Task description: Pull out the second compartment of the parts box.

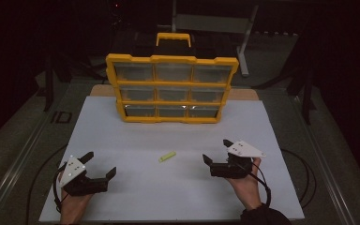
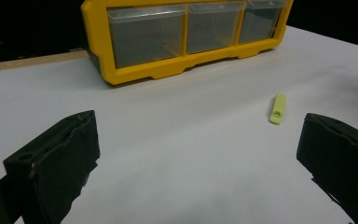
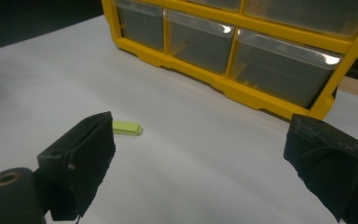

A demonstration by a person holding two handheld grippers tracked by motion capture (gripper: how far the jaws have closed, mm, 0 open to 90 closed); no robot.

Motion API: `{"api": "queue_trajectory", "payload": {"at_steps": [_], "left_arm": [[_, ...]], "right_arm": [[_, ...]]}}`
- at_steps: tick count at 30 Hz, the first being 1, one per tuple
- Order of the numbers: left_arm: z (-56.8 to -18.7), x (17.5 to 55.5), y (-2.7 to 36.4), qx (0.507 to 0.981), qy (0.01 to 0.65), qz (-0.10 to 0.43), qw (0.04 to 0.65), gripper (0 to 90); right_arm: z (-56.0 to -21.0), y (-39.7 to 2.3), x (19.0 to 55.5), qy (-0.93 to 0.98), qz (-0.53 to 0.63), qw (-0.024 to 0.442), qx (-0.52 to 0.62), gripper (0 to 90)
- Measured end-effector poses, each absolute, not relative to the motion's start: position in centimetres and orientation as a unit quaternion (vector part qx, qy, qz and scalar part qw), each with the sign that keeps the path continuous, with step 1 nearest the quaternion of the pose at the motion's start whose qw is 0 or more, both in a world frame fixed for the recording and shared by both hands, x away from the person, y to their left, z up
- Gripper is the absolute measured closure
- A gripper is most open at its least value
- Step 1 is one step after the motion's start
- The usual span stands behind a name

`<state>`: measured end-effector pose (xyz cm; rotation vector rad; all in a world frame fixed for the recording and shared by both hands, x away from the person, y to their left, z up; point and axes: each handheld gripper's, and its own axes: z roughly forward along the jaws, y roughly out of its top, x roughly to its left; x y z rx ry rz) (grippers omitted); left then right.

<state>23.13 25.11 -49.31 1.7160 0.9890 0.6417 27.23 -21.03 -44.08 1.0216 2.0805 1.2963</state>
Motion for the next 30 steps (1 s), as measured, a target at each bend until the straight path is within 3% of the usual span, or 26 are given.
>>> {"api": "queue_trajectory", "payload": {"at_steps": [30], "left_arm": [[-49.3,23.1,25.1,0.711,0.410,0.265,0.506,0.3]], "right_arm": [[-42.9,-16.6,30.1,0.771,0.474,0.232,0.356,8.6]]}}
